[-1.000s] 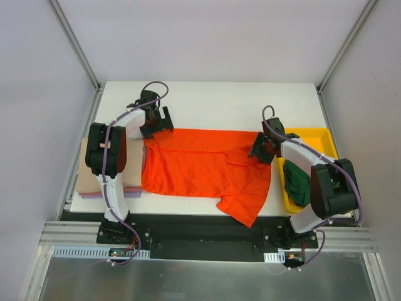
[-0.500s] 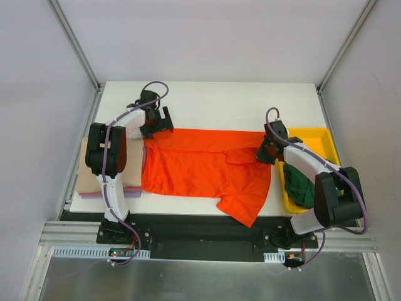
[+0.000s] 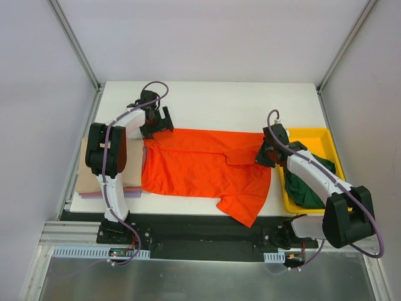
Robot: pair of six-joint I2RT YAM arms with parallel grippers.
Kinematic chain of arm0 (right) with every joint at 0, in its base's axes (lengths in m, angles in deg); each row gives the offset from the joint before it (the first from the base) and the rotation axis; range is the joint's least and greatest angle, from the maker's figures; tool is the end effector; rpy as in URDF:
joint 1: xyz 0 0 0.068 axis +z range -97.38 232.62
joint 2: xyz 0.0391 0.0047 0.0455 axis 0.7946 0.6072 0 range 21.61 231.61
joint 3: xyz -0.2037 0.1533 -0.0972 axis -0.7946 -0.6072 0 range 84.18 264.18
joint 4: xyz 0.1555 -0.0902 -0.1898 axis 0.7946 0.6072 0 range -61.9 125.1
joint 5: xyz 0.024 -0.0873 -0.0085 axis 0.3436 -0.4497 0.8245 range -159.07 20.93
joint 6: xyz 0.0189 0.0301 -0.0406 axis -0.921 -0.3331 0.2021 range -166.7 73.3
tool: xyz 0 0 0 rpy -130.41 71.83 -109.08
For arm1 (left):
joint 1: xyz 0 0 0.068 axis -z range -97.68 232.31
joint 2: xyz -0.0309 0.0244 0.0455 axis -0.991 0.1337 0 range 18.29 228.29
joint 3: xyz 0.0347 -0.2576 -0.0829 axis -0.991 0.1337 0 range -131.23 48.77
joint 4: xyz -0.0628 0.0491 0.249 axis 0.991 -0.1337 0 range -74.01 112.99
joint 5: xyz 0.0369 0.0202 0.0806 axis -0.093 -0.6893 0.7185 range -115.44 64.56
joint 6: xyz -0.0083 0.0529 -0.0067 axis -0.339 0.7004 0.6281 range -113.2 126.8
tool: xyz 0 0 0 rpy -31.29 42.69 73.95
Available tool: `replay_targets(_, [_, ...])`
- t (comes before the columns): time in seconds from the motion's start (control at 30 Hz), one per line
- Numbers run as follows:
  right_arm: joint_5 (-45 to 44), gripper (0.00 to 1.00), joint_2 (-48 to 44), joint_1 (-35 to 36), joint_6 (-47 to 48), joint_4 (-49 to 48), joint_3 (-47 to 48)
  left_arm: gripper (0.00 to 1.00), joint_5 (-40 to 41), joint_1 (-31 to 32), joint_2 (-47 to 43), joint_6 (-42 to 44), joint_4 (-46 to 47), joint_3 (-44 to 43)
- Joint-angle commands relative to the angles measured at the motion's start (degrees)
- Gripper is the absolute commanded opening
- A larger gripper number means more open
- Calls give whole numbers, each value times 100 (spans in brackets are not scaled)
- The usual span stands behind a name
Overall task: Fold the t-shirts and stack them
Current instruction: Fold the flattened tshirt in 1/3 of the way
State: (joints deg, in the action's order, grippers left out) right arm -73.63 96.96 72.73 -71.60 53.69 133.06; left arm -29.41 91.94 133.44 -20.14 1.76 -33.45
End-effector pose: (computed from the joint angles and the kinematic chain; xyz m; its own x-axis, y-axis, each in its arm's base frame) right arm 0.2513 0.0891 0.2271 -0.7967 0.1553 -0.5841 0.0424 0.9784 0.2022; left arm 0.4281 -0.0751 0.1809 -0.8062 -0.3218 -0.4966 -0.1778 0.9322 -0.3154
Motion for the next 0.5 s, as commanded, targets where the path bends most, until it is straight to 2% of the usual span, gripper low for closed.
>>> replay_targets(0.0, [-484,0,-328,246,-295,377,-124,99,98,-110,-142,66,-197,118])
replay_targets(0.2, [-747,2,-407,493,-401,605,-125,99,133,-119,-169,83,-206,136])
replay_targets(0.27, [-1002,26,-355,502,-331,807,85,99,124,-128,-195,75,-197,179])
replay_targets(0.33, [-1318,35,-206,502,-139,1123,497,99,124,-128,-204,101,-206,180])
replay_targets(0.4, [-1416,56,-56,511,64,1186,762,99,142,-128,-221,101,-197,188])
replay_targets(0.47, [-1329,68,111,502,327,1064,947,99,159,-128,-239,119,-206,197])
